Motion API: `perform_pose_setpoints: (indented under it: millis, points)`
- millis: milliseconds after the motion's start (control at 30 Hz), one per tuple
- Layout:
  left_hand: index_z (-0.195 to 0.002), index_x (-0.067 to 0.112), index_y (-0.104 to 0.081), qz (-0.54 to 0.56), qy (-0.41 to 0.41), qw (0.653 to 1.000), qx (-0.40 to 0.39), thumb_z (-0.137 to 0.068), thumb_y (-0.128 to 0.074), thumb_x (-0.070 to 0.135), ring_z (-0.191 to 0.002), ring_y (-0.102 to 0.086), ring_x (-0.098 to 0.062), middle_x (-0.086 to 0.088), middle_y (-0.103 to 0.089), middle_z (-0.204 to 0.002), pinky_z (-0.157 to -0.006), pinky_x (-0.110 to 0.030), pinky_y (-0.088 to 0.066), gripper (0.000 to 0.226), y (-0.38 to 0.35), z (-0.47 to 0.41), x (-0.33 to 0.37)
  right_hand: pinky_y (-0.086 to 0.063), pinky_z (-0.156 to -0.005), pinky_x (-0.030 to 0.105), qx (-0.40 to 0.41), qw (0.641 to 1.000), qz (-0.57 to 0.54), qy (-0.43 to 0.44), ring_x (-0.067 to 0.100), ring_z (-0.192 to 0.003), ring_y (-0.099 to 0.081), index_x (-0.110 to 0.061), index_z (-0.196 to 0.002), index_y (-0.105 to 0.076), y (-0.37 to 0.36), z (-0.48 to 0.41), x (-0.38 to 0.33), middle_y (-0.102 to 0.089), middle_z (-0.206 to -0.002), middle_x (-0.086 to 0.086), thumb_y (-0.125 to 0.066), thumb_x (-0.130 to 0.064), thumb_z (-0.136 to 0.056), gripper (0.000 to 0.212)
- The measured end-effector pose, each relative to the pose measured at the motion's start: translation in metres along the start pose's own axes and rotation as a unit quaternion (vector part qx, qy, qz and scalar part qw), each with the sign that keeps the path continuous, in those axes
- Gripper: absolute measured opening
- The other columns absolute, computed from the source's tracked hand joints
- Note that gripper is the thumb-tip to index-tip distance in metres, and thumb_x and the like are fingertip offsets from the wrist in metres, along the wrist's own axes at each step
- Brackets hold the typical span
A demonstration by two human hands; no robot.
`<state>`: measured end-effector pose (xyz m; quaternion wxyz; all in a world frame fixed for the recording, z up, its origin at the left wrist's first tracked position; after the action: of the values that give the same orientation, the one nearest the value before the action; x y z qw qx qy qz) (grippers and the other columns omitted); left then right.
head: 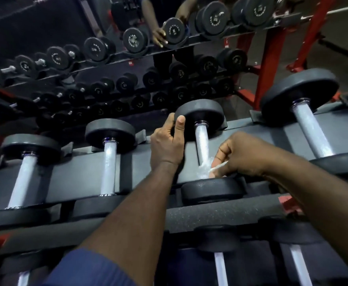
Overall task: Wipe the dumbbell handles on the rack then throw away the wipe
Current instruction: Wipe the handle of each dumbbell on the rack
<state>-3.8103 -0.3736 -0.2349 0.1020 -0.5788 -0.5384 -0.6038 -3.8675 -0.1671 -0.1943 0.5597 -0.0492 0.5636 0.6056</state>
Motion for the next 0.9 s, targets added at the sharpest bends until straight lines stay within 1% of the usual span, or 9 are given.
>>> perform_pose_setpoints:
  millis: [67, 167, 233, 333, 400, 533, 667, 767, 900]
  points:
    - [-0.149, 0.031, -0.054, 0.011, -0.002, 1.000, -0.007, -0.092, -0.033, 0.085, -0.116, -0.065, -0.020, -0.008, -0.072, -0.121, -0.106, -0.042, -0.053, 0.081, 0.001, 0.000, 0.000, -0.054, -0.073, 0.031, 0.010, 0.996, 0.087, -0.032, 0.011, -0.080, -0.066, -0.025, -0.097, -0.064, 0.003, -0.002, -0.002, -0.072, -0.085, -0.006, -0.091, -0.033, -0.071, 0.038]
    - [-0.149, 0.032, -0.054, 0.000, -0.019, 1.000, -0.004, -0.097, -0.036, 0.078, -0.116, -0.065, -0.022, -0.011, -0.072, -0.120, -0.103, -0.038, -0.052, 0.073, -0.001, -0.001, -0.001, -0.056, -0.080, 0.036, -0.014, 0.996, 0.047, -0.070, 0.020, -0.091, -0.064, -0.024, -0.112, -0.049, -0.007, -0.005, 0.001, -0.066, -0.105, 0.006, -0.076, -0.019, -0.084, 0.039]
    - [-0.150, 0.033, -0.053, -0.017, -0.026, 1.000, 0.000, -0.098, -0.035, 0.077, -0.112, -0.066, -0.022, -0.011, -0.072, -0.117, -0.100, -0.038, -0.053, 0.071, -0.001, -0.001, 0.000, -0.049, -0.058, 0.025, -0.041, 0.995, 0.019, -0.088, 0.016, -0.075, -0.059, -0.012, -0.112, -0.055, -0.021, -0.007, 0.000, -0.063, -0.093, 0.009, -0.057, -0.003, -0.090, 0.024]
    - [-0.151, 0.032, -0.052, -0.014, -0.024, 1.000, -0.007, -0.097, -0.034, 0.079, -0.111, -0.066, -0.022, -0.011, -0.072, -0.116, -0.102, -0.035, -0.052, 0.074, -0.001, -0.002, 0.001, -0.031, -0.043, 0.023, -0.076, 0.994, -0.005, -0.084, 0.011, -0.050, -0.044, 0.007, -0.117, -0.059, -0.019, -0.006, 0.000, -0.051, -0.067, 0.008, -0.048, 0.011, -0.089, 0.030]
    - [-0.151, 0.033, -0.052, -0.014, -0.024, 1.000, -0.003, -0.094, -0.031, 0.083, -0.111, -0.065, -0.021, -0.009, -0.072, -0.116, -0.102, -0.037, -0.053, 0.078, 0.000, -0.003, 0.000, -0.033, -0.042, 0.019, -0.101, 0.992, -0.013, -0.074, 0.008, -0.048, -0.044, 0.003, -0.122, -0.059, -0.014, -0.005, 0.000, -0.052, -0.069, 0.010, -0.053, 0.012, -0.092, 0.032]
    - [-0.150, 0.030, -0.054, -0.006, -0.007, 1.000, 0.001, -0.093, -0.034, 0.083, -0.115, -0.065, -0.022, -0.011, -0.071, -0.122, -0.105, -0.043, -0.053, 0.080, -0.001, -0.001, 0.001, -0.035, -0.037, 0.011, -0.118, 0.992, 0.018, -0.045, -0.005, -0.035, -0.048, -0.006, -0.108, -0.062, -0.024, -0.003, 0.004, -0.060, -0.076, 0.003, -0.049, 0.009, -0.096, 0.023]
    - [-0.149, 0.029, -0.055, -0.015, -0.002, 1.000, 0.010, -0.093, -0.034, 0.083, -0.110, -0.068, -0.024, -0.010, -0.072, -0.118, -0.102, -0.044, -0.055, 0.081, 0.000, -0.001, 0.000, -0.043, -0.057, 0.014, -0.110, 0.994, -0.006, -0.009, -0.002, -0.056, -0.055, -0.005, -0.123, -0.062, -0.005, -0.007, 0.013, -0.062, -0.070, -0.007, -0.060, 0.002, -0.094, 0.030]
    - [-0.149, 0.027, -0.055, -0.021, -0.002, 1.000, 0.018, -0.095, -0.035, 0.079, -0.113, -0.067, -0.028, -0.017, -0.072, -0.117, -0.104, -0.043, -0.054, 0.078, 0.002, 0.002, 0.005, -0.058, -0.076, 0.026, -0.122, 0.992, 0.025, 0.014, 0.019, -0.090, -0.068, -0.014, -0.117, -0.063, -0.020, -0.009, 0.009, -0.069, -0.095, 0.002, -0.052, -0.002, -0.095, 0.027]
    - [-0.148, 0.021, -0.058, -0.023, -0.012, 0.999, 0.028, -0.096, -0.037, 0.073, -0.123, -0.063, -0.025, -0.016, -0.070, -0.129, -0.108, -0.034, -0.050, 0.077, 0.004, 0.004, 0.012, -0.057, -0.087, 0.041, -0.120, 0.992, 0.022, 0.032, 0.027, -0.098, -0.068, -0.021, -0.110, -0.062, -0.007, -0.010, 0.013, -0.071, -0.103, 0.007, -0.069, -0.010, -0.087, 0.027]
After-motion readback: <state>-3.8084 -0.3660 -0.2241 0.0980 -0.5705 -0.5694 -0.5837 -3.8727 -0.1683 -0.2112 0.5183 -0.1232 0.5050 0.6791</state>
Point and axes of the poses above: each hand's wrist, its own z-axis away from the middle knuckle, its own y-axis out of the back of the hand, x = y × z, the point moved 8 cm from there along -z, towards the middle knuckle
